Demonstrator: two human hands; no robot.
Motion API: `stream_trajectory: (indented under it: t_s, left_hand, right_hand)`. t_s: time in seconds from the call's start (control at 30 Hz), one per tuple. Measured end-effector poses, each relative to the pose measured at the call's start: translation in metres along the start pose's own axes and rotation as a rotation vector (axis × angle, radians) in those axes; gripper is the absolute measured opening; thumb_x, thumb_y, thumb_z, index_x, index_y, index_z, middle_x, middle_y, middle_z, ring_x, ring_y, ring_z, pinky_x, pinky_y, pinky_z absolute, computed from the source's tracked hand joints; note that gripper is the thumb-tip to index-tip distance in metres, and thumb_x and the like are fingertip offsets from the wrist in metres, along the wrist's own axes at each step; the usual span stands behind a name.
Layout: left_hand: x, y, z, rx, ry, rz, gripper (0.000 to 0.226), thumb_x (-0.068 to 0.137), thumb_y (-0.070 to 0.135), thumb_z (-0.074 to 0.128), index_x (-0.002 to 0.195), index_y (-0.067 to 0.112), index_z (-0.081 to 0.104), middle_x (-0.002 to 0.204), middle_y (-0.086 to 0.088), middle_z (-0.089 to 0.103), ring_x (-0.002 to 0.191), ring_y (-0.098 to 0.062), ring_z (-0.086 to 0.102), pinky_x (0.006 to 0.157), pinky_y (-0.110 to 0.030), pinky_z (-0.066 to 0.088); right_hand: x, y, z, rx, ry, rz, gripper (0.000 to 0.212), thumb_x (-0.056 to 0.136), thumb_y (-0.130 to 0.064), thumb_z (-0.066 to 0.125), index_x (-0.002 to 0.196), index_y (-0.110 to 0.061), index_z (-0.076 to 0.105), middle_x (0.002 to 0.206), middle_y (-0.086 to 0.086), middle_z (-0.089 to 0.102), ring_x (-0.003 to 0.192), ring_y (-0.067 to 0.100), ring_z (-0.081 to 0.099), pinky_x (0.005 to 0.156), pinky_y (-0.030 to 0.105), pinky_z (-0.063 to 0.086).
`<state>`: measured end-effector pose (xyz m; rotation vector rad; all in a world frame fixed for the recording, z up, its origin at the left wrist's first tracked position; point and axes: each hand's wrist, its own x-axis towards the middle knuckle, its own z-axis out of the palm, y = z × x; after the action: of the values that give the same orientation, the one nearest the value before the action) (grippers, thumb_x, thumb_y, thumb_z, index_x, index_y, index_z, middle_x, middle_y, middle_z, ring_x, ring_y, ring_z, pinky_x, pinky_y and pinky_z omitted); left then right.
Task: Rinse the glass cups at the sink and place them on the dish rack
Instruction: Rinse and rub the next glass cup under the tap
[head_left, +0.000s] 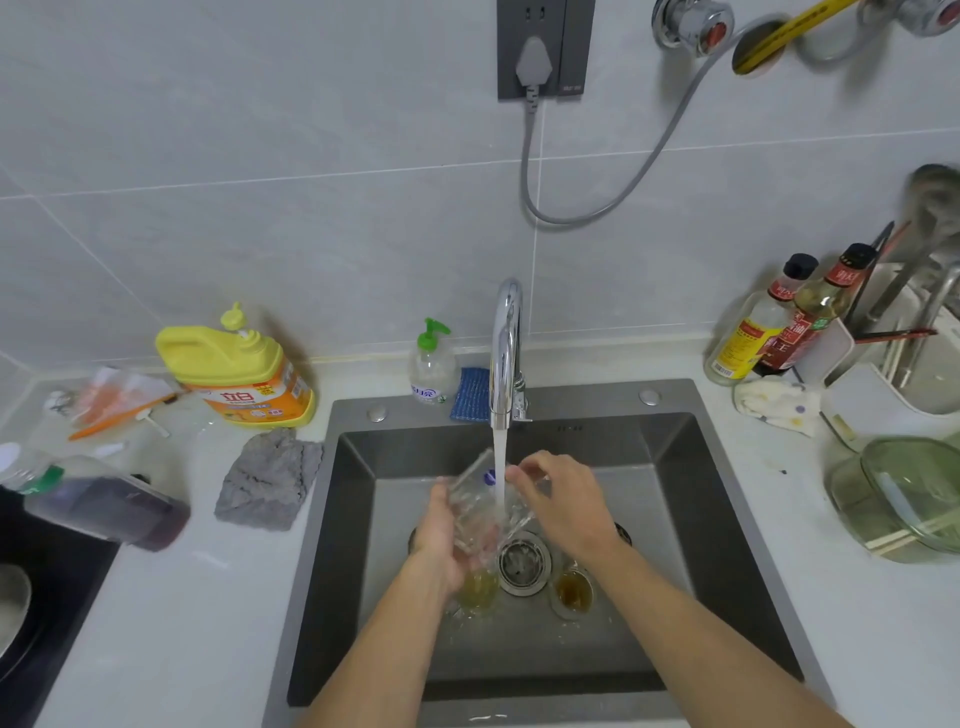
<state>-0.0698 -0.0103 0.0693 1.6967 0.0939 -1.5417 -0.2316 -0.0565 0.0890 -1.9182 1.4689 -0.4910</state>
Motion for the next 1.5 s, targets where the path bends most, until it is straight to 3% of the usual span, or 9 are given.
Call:
stream_trajectory:
  t_s: [0.13, 0.27, 0.43, 0.57, 0.7, 0.9, 1.13, 1.3, 1.5]
  left_hand:
    - [-0.002, -0.003, -0.001, -0.01, -0.076, -0.109, 0.064, 0.1, 0.058, 0.055, 0.13, 0.003, 0.065, 0.099, -0.02, 0.073, 0.075, -0.031, 0.07, 0.062, -0.04, 0.061]
    - [-0.007, -0.007, 0.006, 0.064, -0.135, -0.073, 0.062, 0.106, 0.057, 0.046, 0.127, 0.002, 0.065, 0.107, -0.023, 0.074, 0.085, -0.036, 0.075, 0.074, -0.046, 0.065]
    - [-0.016, -0.013, 0.022, 0.267, -0.095, 0.219, 0.097, 0.075, 0.096, 0.044, 0.148, 0.032, 0.055, 0.151, -0.011, 0.057, 0.136, -0.034, 0.056, 0.112, -0.056, 0.048]
    - [-0.016, -0.009, 0.018, 0.326, -0.163, 0.18, 0.095, 0.083, 0.088, 0.038, 0.157, 0.029, 0.042, 0.149, -0.018, 0.057, 0.12, -0.036, 0.068, 0.091, -0.05, 0.061]
    - [-0.017, -0.01, 0.018, 0.383, -0.238, 0.121, 0.094, 0.076, 0.085, 0.045, 0.143, 0.019, 0.049, 0.114, -0.024, 0.072, 0.085, -0.034, 0.077, 0.061, -0.034, 0.062]
    - [-0.009, -0.009, 0.024, 0.264, -0.189, 0.252, 0.066, 0.093, 0.07, 0.051, 0.136, 0.02, 0.06, 0.125, -0.013, 0.072, 0.105, -0.027, 0.073, 0.086, -0.042, 0.062]
    - [-0.014, -0.002, 0.028, 0.128, -0.242, 0.216, 0.053, 0.101, 0.068, 0.043, 0.12, 0.026, 0.071, 0.097, -0.009, 0.076, 0.082, -0.017, 0.072, 0.081, -0.041, 0.061]
    - [-0.018, 0.002, 0.029, 0.208, -0.305, 0.212, 0.052, 0.108, 0.058, 0.036, 0.122, 0.027, 0.075, 0.115, -0.013, 0.079, 0.107, -0.03, 0.075, 0.094, -0.046, 0.058]
    - [-0.004, 0.009, 0.02, -0.044, -0.252, 0.143, 0.031, 0.11, 0.028, 0.048, 0.131, 0.018, 0.069, 0.104, -0.02, 0.078, 0.06, -0.022, 0.064, 0.054, -0.034, 0.055]
  right_hand:
    - [-0.008, -0.005, 0.011, 0.559, -0.271, 0.248, 0.1, 0.078, -0.066, 0.077, 0.157, -0.03, 0.028, 0.147, -0.01, 0.047, 0.136, 0.015, 0.049, 0.116, 0.043, 0.043]
    - [0.005, -0.013, 0.023, 0.899, -0.224, 0.481, 0.099, 0.07, -0.041, 0.092, 0.152, -0.036, 0.037, 0.131, -0.002, 0.066, 0.12, 0.027, 0.066, 0.107, 0.056, 0.05]
    - [0.016, -0.03, 0.021, 0.725, -0.175, 0.547, 0.083, 0.1, -0.065, 0.046, 0.159, -0.017, 0.014, 0.151, 0.005, 0.046, 0.138, 0.026, 0.046, 0.117, 0.048, 0.038]
    - [0.015, -0.029, 0.013, 0.682, -0.24, 0.495, 0.085, 0.095, -0.078, 0.013, 0.16, -0.023, 0.02, 0.162, 0.003, 0.03, 0.15, 0.027, 0.031, 0.124, 0.051, 0.025]
    - [0.007, -0.017, 0.024, 0.762, -0.263, 0.466, 0.075, 0.097, -0.076, 0.024, 0.16, -0.039, 0.007, 0.168, 0.0, 0.023, 0.154, 0.028, 0.027, 0.125, 0.053, 0.025]
    - [-0.002, -0.03, 0.036, 0.715, -0.13, 0.386, 0.045, 0.11, -0.048, 0.032, 0.146, -0.021, 0.037, 0.151, 0.014, 0.048, 0.135, 0.031, 0.053, 0.108, 0.041, 0.048]
    - [-0.001, -0.027, 0.031, 0.745, -0.236, 0.34, 0.085, 0.089, -0.073, 0.056, 0.161, -0.046, 0.019, 0.164, -0.012, 0.03, 0.123, 0.013, 0.061, 0.094, 0.033, 0.055]
    - [0.023, -0.023, 0.025, 0.789, -0.206, 0.654, 0.087, 0.086, -0.088, 0.033, 0.144, -0.025, 0.051, 0.151, 0.01, 0.049, 0.129, 0.034, 0.056, 0.108, 0.057, 0.049]
    - [0.018, -0.026, 0.023, 0.799, -0.256, 0.555, 0.071, 0.094, -0.067, 0.056, 0.147, -0.025, 0.036, 0.142, 0.005, 0.056, 0.114, 0.027, 0.068, 0.095, 0.049, 0.059]
